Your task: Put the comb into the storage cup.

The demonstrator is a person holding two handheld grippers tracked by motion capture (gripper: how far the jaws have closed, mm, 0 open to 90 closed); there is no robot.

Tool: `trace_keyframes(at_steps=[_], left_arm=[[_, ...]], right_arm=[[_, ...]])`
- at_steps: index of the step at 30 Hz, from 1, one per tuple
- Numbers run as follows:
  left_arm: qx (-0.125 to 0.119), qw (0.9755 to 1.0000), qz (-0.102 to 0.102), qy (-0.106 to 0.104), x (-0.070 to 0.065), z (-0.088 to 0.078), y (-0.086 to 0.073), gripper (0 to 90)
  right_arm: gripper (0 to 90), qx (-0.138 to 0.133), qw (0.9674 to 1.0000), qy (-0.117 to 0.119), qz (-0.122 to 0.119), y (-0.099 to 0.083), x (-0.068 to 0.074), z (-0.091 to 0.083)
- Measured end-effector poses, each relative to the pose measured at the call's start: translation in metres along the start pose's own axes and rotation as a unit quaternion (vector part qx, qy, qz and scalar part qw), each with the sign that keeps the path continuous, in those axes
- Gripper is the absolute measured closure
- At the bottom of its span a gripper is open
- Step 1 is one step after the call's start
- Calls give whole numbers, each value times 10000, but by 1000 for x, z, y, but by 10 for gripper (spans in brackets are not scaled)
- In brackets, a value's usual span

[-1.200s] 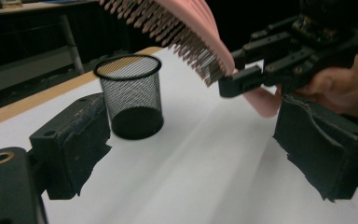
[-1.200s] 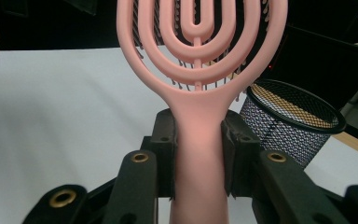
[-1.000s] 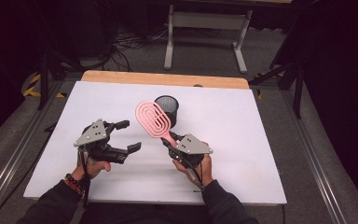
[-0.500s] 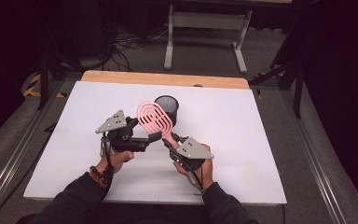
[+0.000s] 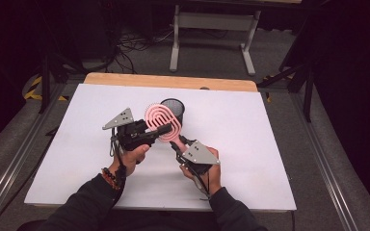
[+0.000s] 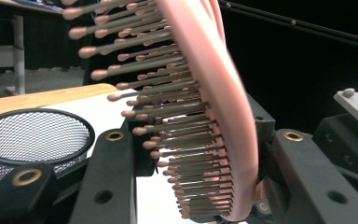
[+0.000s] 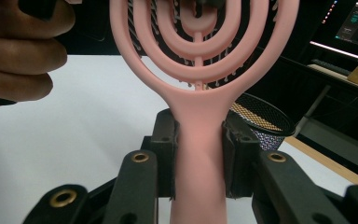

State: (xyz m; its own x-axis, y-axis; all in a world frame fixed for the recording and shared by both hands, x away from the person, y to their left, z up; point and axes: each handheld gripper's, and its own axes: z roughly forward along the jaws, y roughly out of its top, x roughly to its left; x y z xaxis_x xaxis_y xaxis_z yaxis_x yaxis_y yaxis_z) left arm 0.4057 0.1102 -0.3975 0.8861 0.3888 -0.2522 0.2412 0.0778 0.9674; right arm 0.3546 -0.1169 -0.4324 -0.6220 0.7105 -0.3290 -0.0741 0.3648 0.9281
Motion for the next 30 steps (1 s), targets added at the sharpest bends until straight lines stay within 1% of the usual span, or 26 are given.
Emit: trace_keyframes(at_steps=[3,5,6,8,9,11,13,14,16,18,21,22,25,26,28,30], left_arm=[[39,9999,123,-17,-5,3,2,613],[79,9996,270,42,-9,8,5,619],[89,9994,329,96,-11,9,7,619],[92,9993,347,112,-12,11,10,619],[93,9991,398,130,-12,13,12,620],[128,9983,523,216,-14,15,16,620],[189,9976,619,262,-15,18,19,621],[189,9976,619,262,-15,18,19,621],[211,9968,695,335,-15,19,21,621],[216,9964,720,387,-13,18,22,621],[211,9956,791,458,-12,16,24,621],[211,9956,791,458,-12,16,24,621],[189,9951,831,505,-11,13,28,621],[171,9947,875,513,-10,12,29,621],[159,9944,896,530,-10,11,30,621],[149,9941,930,535,-10,9,31,621]], right_arm=[[692,56,10000,-17,33,0,-1,2],[683,82,9999,15,122,-1,-2,2],[663,98,9999,20,129,-1,-2,2],[627,121,9998,53,164,-1,-3,2],[630,112,9997,58,207,0,-4,2],[629,115,9997,80,192,1,-4,1],[581,80,9996,96,235,2,-5,-3],[581,80,9996,96,235,2,-5,-3],[565,58,9995,144,286,2,-7,-6],[498,4,9992,196,357,2,-11,-14],[447,-2,9992,186,356,1,-14,-22],[447,-2,9992,186,356,1,-14,-22],[397,2,9995,93,314,-2,-19,-30],[368,34,9996,16,294,-6,-24,-35],[357,42,9996,-21,289,-7,-26,-38],[319,49,9992,10,399,-11,-33,-43]])
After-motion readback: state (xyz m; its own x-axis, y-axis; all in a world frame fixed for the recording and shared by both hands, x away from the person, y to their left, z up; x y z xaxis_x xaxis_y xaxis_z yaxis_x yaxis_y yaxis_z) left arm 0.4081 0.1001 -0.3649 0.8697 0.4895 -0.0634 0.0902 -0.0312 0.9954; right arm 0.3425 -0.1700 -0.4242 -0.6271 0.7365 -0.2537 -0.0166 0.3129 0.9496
